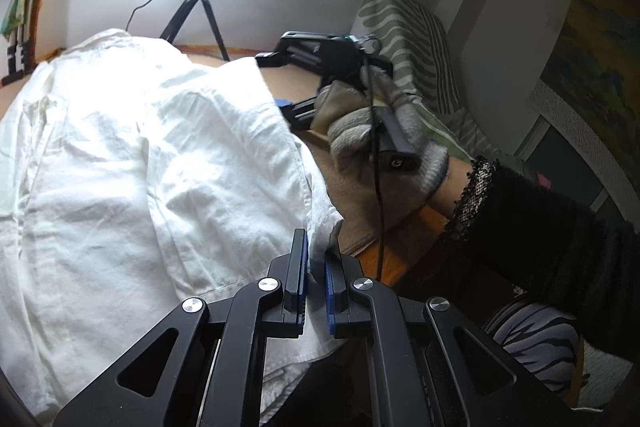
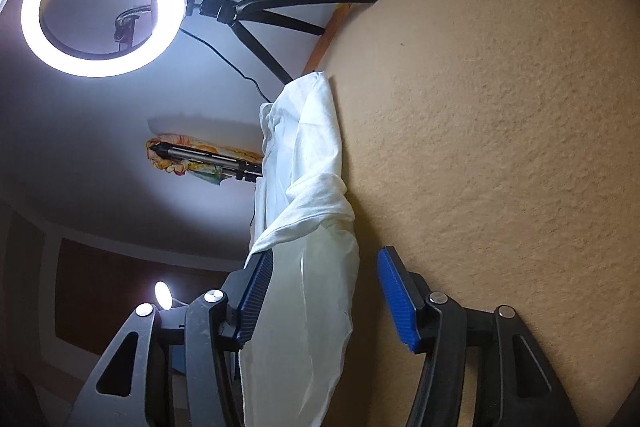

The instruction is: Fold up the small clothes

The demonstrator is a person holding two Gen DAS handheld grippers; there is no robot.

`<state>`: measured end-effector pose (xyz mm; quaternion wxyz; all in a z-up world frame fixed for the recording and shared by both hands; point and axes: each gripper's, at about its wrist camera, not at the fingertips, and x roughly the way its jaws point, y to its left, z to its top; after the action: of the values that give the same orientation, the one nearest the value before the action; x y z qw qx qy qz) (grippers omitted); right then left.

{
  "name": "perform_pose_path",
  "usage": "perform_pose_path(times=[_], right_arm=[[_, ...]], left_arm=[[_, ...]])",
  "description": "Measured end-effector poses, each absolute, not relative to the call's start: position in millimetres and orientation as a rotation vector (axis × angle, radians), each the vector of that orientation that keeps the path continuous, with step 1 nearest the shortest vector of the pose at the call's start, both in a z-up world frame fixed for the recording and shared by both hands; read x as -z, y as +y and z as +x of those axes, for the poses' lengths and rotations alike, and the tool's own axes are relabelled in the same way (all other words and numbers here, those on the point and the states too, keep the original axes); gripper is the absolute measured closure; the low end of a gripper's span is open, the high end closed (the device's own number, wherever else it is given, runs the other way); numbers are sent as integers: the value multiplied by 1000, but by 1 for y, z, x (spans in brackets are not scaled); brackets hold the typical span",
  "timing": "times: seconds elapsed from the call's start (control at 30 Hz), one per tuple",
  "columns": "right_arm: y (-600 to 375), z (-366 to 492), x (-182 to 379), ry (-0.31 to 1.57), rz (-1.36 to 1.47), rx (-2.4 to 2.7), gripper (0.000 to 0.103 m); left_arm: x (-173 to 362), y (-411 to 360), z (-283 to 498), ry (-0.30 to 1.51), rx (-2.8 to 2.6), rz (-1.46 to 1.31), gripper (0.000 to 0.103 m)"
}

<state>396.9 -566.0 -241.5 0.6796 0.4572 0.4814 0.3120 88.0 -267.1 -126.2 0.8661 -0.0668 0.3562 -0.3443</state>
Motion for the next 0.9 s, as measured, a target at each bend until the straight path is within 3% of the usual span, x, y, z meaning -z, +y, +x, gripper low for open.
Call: perform_pose_path(times=[0.1,0.17,0.5,0.6,0.67,0.73,0.9], right_arm=[[-586,393,241,1069,1057,-658,43],[-591,391,239,1057,1065,-658,32],[-549,393,234,1131,901,-666,33],[-530,403,236,1148,854,-650,51],[-516,411,238,1166,804,-616,76],[-503,417,233,1177,722,-563,93],[-451,420,194,1182,339,-480,100]], left_arm=[[127,-261,91,752,712,-153,97],[128,-259,93,756,713,-152,97],[128,-260,94,759,743,-190,97],[126,-259,93,757,745,-204,97],[126,-257,92,754,740,-216,97],[129,-254,90,759,731,-243,97],[141,-246,88,786,722,-305,98]])
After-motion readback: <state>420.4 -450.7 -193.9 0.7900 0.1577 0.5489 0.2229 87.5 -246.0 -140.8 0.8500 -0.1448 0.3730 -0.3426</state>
